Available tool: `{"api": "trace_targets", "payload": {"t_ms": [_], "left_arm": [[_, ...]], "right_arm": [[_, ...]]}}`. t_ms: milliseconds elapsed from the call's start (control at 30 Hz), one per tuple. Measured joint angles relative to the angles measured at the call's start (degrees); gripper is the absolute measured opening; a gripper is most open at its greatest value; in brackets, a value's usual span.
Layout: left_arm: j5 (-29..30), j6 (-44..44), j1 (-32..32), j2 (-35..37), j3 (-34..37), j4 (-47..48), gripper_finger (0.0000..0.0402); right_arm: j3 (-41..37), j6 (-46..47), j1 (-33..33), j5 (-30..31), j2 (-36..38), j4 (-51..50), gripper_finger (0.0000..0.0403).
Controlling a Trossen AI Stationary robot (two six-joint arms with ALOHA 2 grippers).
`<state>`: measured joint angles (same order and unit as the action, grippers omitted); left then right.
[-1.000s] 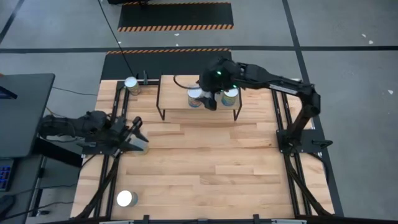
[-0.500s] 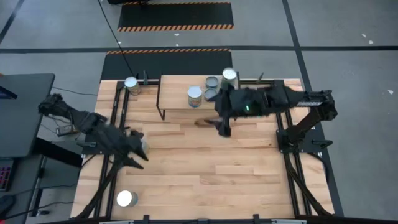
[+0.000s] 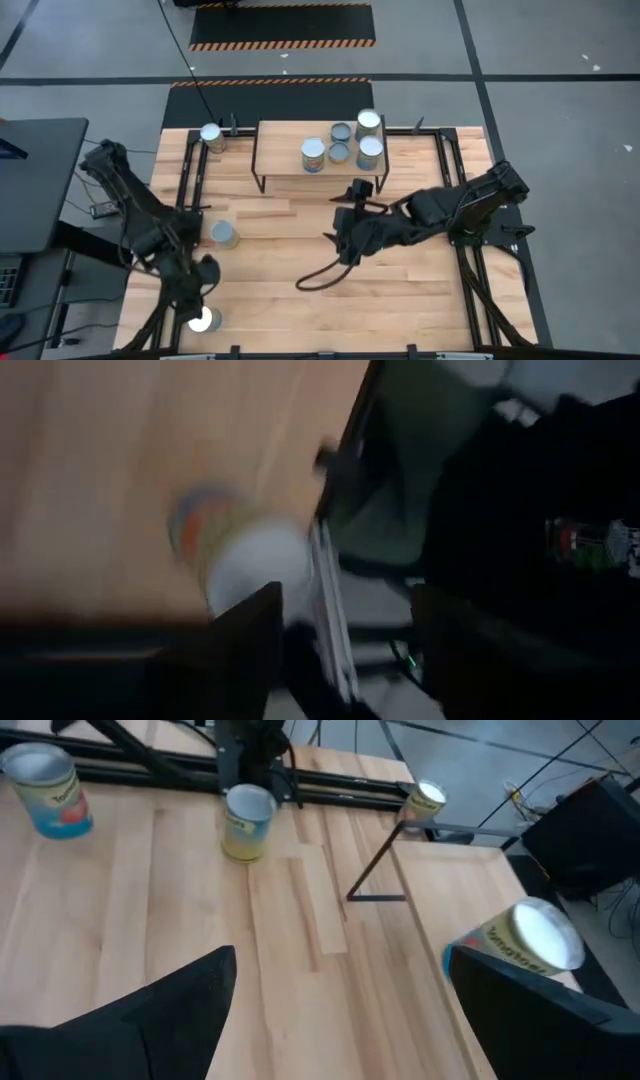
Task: Pick and place cans onto a shelf
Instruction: Put the big blue canned tomatoes on the shelf aligned with the other big blue canned tomatoes
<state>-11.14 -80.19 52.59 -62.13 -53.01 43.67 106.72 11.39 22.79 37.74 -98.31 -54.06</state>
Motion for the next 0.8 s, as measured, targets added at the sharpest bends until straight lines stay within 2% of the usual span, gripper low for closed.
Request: {"api": "trace_targets", "payload": {"t_ms": [133, 333, 400, 500, 800], "left_arm": [[-1.49, -10.78, 4.05, -2.08, 0.02, -1.71, 0.0271], [-0.86, -13.96, 5.97, -5.21, 0.02, 2.04, 0.0321], [-0.12, -13.89, 5.67, -6.03, 0.07, 4.93, 0.0328], [1.00, -13.99, 4.75, -7.50, 0.07, 4.37, 0.0334], [-0.74, -18.45, 3.14, -13.89, 0.04, 4.23, 0.0334]], "right_arm": [[0.00, 2.48, 0.90, 0.33, -1.88, 0.08, 0.0375], [0.02, 4.96, 2.27, 0.08, -4.80, -0.04, 0.0375], [0.01, 5.43, 2.71, -0.17, -5.38, -0.33, 0.0375], [0.00, 5.59, 3.07, -0.30, -5.94, -0.44, 0.0375], [0.00, 5.05, 2.95, -0.29, -6.70, -0.23, 0.0375]]}}
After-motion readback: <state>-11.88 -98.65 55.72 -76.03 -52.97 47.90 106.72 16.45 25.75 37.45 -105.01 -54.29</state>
